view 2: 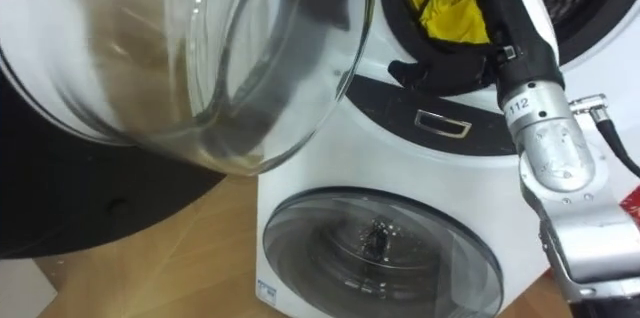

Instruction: Pick clothes from washing machine

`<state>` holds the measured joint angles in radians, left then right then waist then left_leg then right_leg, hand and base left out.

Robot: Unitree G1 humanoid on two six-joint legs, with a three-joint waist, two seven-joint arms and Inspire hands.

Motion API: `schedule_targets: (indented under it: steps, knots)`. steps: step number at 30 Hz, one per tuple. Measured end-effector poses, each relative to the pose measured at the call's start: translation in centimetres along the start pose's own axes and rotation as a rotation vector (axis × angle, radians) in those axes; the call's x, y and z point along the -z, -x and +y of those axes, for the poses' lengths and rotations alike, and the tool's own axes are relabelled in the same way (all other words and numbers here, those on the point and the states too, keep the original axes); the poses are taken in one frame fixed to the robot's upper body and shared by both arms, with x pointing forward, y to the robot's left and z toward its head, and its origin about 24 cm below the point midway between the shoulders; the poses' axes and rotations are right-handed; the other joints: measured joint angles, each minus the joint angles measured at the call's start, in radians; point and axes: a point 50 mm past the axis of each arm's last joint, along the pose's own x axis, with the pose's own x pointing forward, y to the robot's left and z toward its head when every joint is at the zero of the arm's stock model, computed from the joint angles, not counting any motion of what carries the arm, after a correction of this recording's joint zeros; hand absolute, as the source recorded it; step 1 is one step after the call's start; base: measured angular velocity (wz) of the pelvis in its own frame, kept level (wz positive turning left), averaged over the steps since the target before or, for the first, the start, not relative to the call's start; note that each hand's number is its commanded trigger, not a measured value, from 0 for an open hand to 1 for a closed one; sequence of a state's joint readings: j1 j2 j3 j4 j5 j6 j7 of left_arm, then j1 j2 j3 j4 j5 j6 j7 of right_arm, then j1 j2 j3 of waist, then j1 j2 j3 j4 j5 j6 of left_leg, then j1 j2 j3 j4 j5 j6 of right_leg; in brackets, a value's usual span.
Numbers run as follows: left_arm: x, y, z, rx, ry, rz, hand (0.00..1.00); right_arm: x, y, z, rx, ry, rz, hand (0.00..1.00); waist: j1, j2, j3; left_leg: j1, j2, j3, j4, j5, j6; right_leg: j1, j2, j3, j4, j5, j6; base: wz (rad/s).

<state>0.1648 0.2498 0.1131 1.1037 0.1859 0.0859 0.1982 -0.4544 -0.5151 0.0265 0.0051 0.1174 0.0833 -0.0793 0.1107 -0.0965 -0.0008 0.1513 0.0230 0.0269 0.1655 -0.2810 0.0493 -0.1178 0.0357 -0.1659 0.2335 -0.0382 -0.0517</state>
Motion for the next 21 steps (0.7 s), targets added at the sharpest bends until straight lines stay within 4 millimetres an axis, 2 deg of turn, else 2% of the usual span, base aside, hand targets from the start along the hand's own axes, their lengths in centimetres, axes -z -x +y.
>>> schedule_targets:
  steps: [1, 5, 8, 10, 12, 15, 21]
  knots:
    - [0.1, 0.0, 0.0, -0.005, 0.0, 0.002, 0.0, -0.2, 0.0, 0.0, -0.001, 0.0, -0.008, 0.0, -0.001, 0.0, 0.0025, 0.0, 0.001, 0.0, 0.0, 0.0, -0.001, 0.001, 0.001, 0.0, -0.002, 0.0, -0.001, 0.0]
    - [0.8, 0.3, -0.5, -0.015, -0.001, 0.017, 0.0, -0.3, 0.0, 0.0, 0.003, 0.0, -0.02, 0.0, -0.019, -0.004, 0.0025, -0.001, 0.008, 0.003, -0.006, -0.002, -0.003, 0.006, 0.008, -0.002, -0.022, 0.005, -0.003, 0.0]
    - [1.1, 0.4, -1.0, -0.008, 0.001, 0.029, 0.0, -0.4, 0.0, -0.3, 0.017, -0.002, -0.022, 0.0, -0.029, 0.007, 0.0084, 0.0, 0.012, 0.005, -0.006, -0.003, -0.004, 0.011, 0.017, 0.002, -0.035, 0.008, -0.002, 0.0]
    - [1.2, 0.4, -1.1, -0.006, 0.0, 0.036, 0.0, -0.5, 0.0, -0.5, 0.037, -0.006, -0.024, 0.0, -0.034, 0.015, 0.0078, 0.001, 0.016, 0.008, -0.005, -0.003, -0.004, 0.013, 0.019, 0.002, -0.043, 0.008, -0.003, -0.03]
    - [1.2, 0.5, -1.3, -0.003, 0.001, 0.04, 0.0, -0.6, 0.0, -0.8, 0.061, -0.009, -0.028, 0.0, -0.037, 0.028, 0.0037, 0.001, 0.019, 0.021, -0.004, -0.002, -0.004, 0.013, 0.019, 0.009, -0.049, 0.009, -0.004, -0.1]
    - [1.0, 0.5, -1.4, -0.001, 0.006, 0.033, 0.0, -0.4, 0.0, -1.6, 0.109, 0.0, -0.022, 0.0, -0.049, 0.042, 0.0036, -0.001, 0.02, 0.027, 0.0, -0.002, -0.004, 0.013, 0.019, 0.01, -0.05, 0.009, -0.004, -0.02]
    - [0.8, 0.5, -1.3, 0.008, 0.006, 0.023, 0.0, 1.0, 0.1, -3.4, 0.205, 0.0, 0.042, 0.0, -0.065, 0.036, -0.0002, 0.0, 0.019, 0.029, 0.0, -0.002, -0.004, 0.011, 0.019, 0.012, -0.045, 0.008, -0.004, 0.0]
